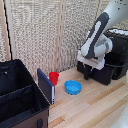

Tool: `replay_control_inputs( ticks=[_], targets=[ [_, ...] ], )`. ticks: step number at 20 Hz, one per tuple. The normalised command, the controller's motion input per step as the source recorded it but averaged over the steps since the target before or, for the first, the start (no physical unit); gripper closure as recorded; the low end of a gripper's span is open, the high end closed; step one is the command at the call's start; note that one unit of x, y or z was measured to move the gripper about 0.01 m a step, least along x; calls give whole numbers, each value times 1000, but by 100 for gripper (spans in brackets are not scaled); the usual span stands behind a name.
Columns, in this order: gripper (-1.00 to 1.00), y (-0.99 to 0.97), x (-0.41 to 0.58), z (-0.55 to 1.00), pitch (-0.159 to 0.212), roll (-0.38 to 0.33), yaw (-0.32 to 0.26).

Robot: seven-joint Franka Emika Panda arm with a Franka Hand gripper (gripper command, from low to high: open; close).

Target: Please move the gripper into proximity with the fryer handle. Once close enough, gingerly grasp the handle and gently tug the fryer basket open in your direction.

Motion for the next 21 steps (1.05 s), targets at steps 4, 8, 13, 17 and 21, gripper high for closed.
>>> replay_control_inputs(
  ticks=[4, 8, 13, 17, 21],
  targets=[
    [-100, 519, 335, -70, -25, 0, -99],
    [-100, -93, 156, 204, 0, 0, -30],
    [-100, -21, -3, 598, 5, -11, -106],
    [-100, 1, 6, 801, 55, 0, -80],
    [-100, 96, 37, 662, 194, 7, -38]
  ],
)
